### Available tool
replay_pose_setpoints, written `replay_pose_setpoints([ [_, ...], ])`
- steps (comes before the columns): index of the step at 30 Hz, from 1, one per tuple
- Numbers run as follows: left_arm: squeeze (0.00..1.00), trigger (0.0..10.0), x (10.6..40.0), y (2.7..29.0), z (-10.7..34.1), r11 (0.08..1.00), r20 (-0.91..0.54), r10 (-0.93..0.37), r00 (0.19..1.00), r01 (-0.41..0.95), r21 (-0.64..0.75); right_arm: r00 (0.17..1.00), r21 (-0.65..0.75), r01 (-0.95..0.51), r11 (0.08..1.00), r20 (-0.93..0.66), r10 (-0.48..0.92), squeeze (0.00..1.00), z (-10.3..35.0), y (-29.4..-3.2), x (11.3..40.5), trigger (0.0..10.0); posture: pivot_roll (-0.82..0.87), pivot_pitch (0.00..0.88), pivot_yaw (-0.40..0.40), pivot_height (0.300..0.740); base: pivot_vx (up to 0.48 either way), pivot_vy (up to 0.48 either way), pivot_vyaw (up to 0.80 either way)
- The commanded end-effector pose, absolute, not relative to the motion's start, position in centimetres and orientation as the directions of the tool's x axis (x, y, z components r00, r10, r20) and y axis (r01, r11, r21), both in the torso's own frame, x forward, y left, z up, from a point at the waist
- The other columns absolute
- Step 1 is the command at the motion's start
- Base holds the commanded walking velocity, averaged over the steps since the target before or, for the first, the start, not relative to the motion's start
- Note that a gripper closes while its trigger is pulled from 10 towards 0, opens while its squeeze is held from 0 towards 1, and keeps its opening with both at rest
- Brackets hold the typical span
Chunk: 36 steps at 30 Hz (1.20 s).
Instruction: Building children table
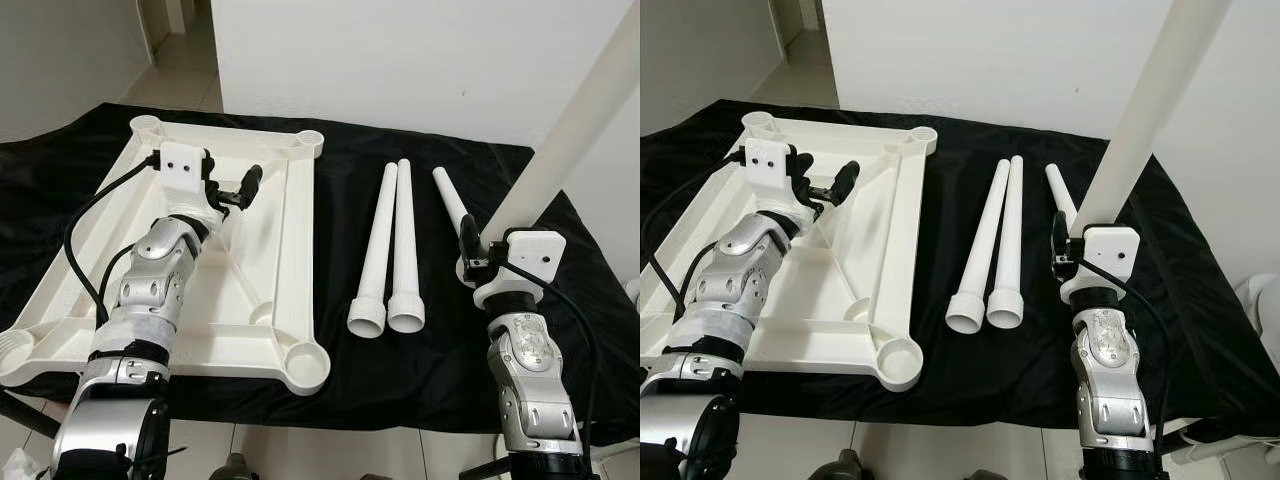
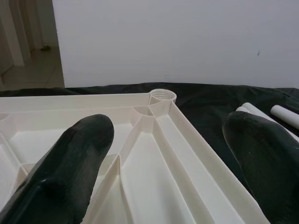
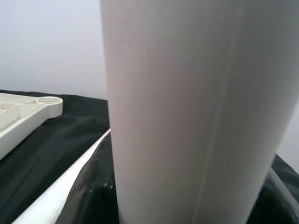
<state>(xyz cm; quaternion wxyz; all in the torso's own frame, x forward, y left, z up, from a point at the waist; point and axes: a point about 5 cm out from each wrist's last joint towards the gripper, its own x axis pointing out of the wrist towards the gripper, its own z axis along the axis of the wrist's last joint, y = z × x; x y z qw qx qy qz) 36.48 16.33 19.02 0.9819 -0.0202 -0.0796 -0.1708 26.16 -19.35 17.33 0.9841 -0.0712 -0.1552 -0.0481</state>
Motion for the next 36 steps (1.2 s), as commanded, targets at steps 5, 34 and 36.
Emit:
replay_pose_setpoints([
  [5, 0.0, 10.0, 36.48, 16.07, 18.96, 0.928, 0.15, -0.367, 0.918, 0.373, -0.012, 0.941, -0.117, 0.13, 0.985, 0.329, -0.085, 0.0, 17.61, -19.28, 25.98, 10.0, 0.05, 0.021, -0.026, 0.74, 0.0, 0.262, 0.0],
  [34, 0.0, 10.0, 36.33, 15.51, 19.26, 0.914, 0.17, -0.403, 0.899, 0.403, 0.031, 0.942, -0.138, 0.111, 0.984, 0.329, -0.06, 0.0, 17.57, -19.13, 26.48, 10.0, 0.06, 0.0, -0.036, 0.74, 0.0, 0.242, 0.0],
  [36, 0.0, 10.0, 36.29, 15.45, 19.24, 0.911, 0.17, -0.41, 0.896, 0.41, 0.038, 0.942, -0.137, 0.111, 0.984, 0.33, -0.06, 0.0, 17.56, -19.12, 26.49, 10.0, 0.06, 0.0, -0.037, 0.74, 0.0, 0.0, 0.0],
])
